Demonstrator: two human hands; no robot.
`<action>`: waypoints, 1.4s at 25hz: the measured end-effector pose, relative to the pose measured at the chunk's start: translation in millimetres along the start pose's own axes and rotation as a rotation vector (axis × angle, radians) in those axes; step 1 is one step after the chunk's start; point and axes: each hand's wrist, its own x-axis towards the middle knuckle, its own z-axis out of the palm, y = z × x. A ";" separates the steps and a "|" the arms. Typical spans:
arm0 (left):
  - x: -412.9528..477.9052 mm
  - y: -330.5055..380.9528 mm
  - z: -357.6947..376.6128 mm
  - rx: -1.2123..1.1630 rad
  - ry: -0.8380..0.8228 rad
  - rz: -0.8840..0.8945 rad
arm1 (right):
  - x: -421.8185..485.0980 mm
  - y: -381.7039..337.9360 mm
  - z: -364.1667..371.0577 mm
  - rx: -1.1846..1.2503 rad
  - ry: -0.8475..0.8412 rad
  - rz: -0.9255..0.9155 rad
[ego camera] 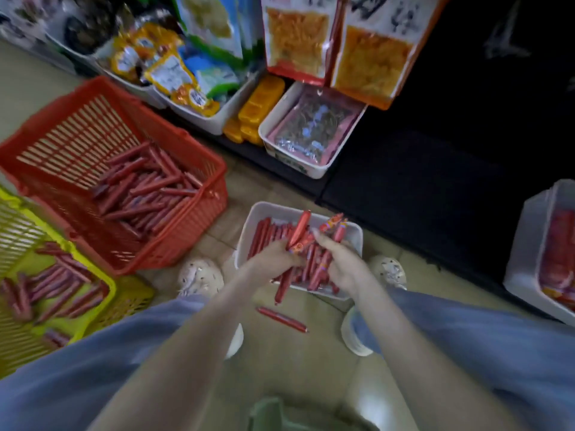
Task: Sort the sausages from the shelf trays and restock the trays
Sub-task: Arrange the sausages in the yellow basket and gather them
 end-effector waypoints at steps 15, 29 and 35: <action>154.7 -109.9 36.8 0.298 0.157 -0.042 | 160.5 97.4 -24.6 -0.707 0.192 -0.067; 9.0 -246.5 48.7 1.015 0.389 0.172 | 76.1 228.4 -36.5 -1.892 0.059 -1.055; 11.1 -246.7 35.8 0.963 0.407 0.176 | 108.9 243.5 -24.8 -2.033 -0.184 -0.595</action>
